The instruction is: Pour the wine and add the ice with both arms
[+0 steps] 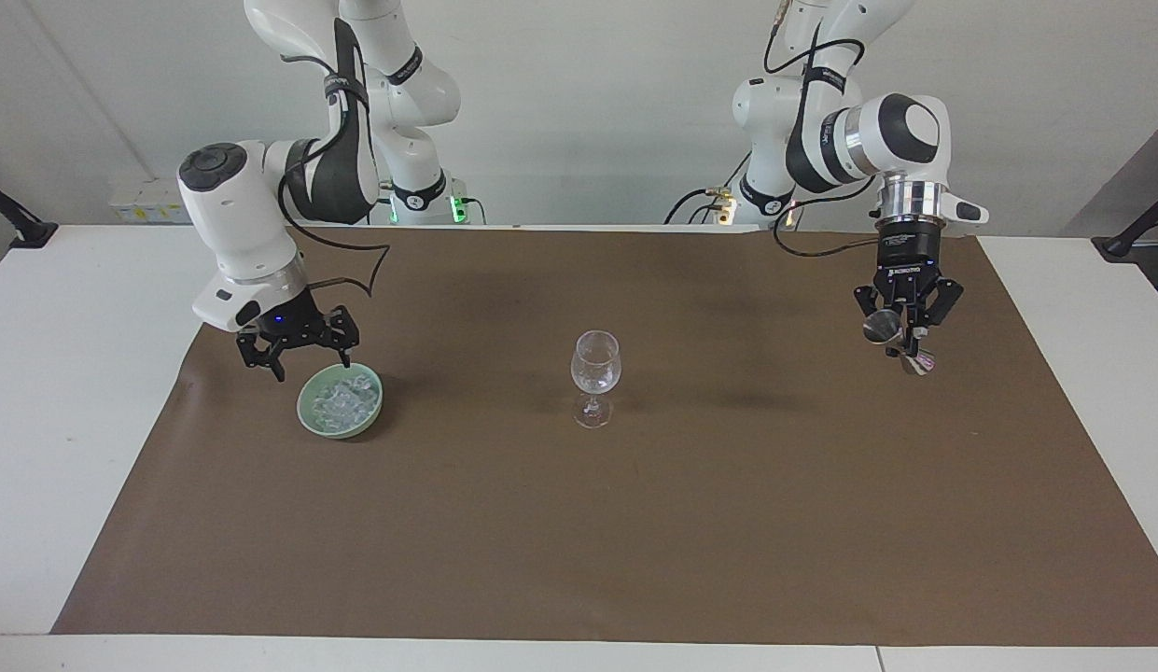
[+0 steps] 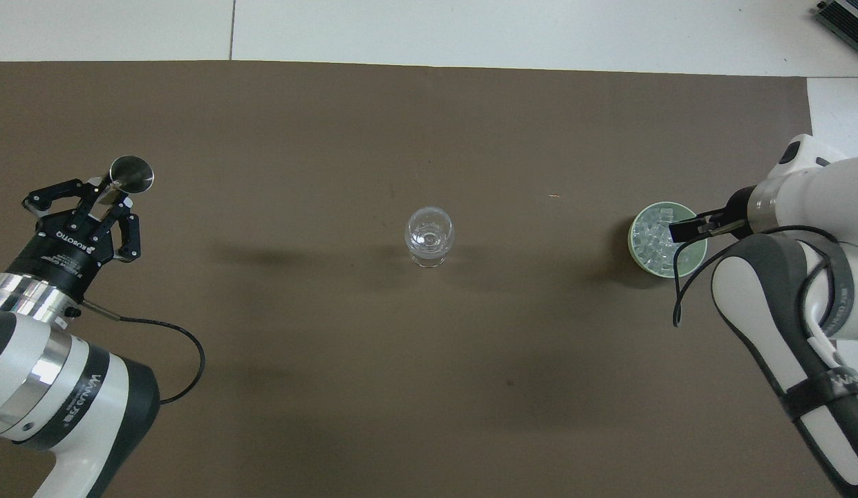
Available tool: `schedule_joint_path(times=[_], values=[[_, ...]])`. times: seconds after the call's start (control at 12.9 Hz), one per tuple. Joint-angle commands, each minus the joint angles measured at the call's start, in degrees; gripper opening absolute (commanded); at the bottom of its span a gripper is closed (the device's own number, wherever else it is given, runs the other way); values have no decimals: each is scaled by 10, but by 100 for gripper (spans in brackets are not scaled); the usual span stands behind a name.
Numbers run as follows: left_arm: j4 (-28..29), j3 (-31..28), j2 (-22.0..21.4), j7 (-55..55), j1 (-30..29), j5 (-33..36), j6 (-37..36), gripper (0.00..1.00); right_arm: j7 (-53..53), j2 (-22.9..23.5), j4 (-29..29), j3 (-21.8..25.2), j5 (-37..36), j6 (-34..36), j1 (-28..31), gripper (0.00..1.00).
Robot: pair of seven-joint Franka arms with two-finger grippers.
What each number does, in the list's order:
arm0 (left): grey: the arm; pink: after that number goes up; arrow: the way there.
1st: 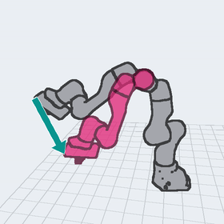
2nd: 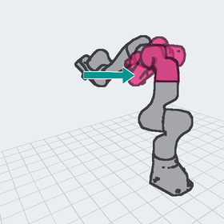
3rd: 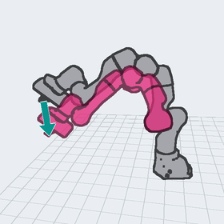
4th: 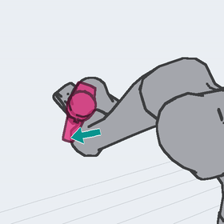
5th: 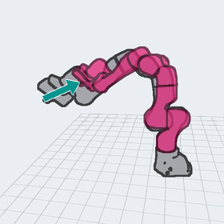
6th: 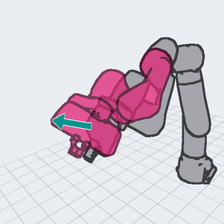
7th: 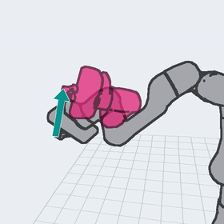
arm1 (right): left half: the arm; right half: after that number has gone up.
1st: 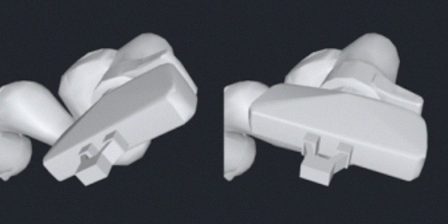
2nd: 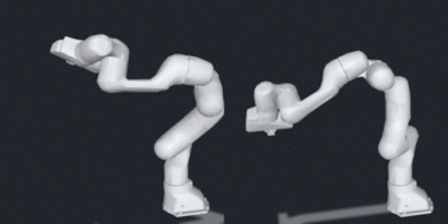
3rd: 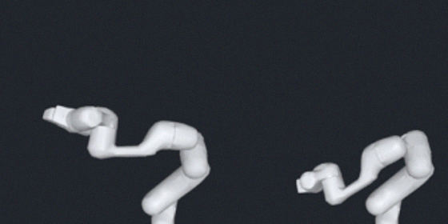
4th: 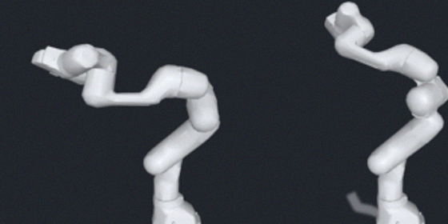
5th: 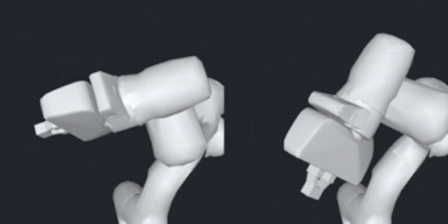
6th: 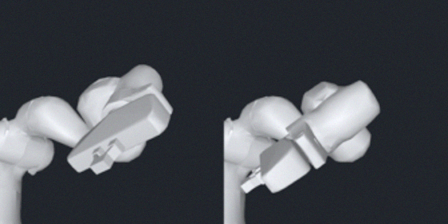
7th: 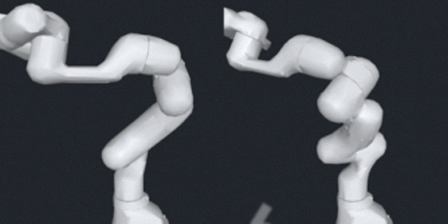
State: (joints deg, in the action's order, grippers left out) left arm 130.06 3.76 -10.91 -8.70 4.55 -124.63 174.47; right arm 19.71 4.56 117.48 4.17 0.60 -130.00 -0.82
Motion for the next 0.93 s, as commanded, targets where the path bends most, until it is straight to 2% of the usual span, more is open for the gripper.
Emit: schedule_joint_path(times=[0.0,0.23,0.54,0.7,0.85], values=[[44,-24,-27,-21,-8,-9,-53,0,18,9,35,0,9,-48,7,100],[71,-72,-22,-32,-8,-9,-114,0,17,27,50,0,9,-88,7,100],[72,-80,9,-76,-33,-9,-144,0,11,33,59,0,9,-97,7,99],[72,-80,22,-87,-59,-9,-165,0,11,33,59,0,9,-99,7,88],[64,-80,50,-100,-77,-9,-179,0,10,37,60,0,9,-100,7,85]])
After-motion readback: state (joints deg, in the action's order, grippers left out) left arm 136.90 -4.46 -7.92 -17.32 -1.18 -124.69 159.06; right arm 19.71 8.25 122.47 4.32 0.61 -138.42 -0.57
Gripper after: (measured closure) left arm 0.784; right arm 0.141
